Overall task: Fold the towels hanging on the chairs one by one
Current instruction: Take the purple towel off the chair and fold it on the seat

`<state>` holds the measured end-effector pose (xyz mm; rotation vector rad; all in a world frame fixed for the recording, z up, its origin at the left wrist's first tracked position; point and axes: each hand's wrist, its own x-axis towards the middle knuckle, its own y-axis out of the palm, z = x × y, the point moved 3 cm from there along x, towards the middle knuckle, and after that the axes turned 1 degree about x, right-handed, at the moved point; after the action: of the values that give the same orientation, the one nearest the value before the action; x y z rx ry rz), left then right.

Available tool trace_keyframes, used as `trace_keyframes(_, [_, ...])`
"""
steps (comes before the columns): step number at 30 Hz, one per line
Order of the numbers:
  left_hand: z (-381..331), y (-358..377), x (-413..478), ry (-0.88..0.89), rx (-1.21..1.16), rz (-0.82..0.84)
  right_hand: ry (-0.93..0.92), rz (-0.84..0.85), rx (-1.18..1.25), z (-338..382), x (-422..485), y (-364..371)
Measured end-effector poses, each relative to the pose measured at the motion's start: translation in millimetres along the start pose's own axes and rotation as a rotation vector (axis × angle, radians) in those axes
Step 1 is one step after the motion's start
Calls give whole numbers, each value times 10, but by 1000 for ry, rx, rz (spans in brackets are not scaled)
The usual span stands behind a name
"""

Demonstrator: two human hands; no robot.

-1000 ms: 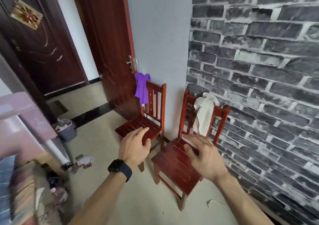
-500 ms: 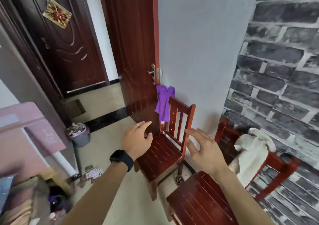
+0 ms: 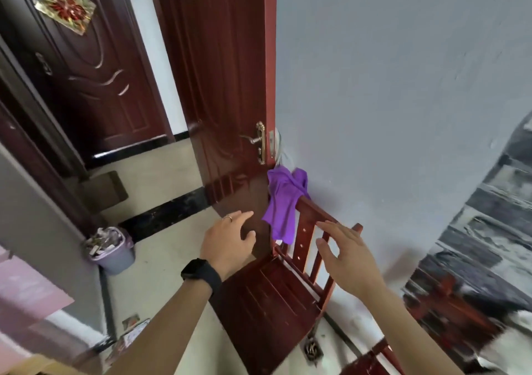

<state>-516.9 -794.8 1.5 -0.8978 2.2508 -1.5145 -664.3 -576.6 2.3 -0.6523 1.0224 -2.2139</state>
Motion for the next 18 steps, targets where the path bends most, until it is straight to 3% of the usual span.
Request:
trace_keyframes(9, [516,916,2176,65,-99,281,360,164,-349,-664,1468,1136])
trace_keyframes(15, [513,1432,3087,156,-89,356,559,165,-455,-922,1520,1708])
trace_keyframes(18, [415,1586,3321,236,40,335,619,119,-472,-936,1507,1842])
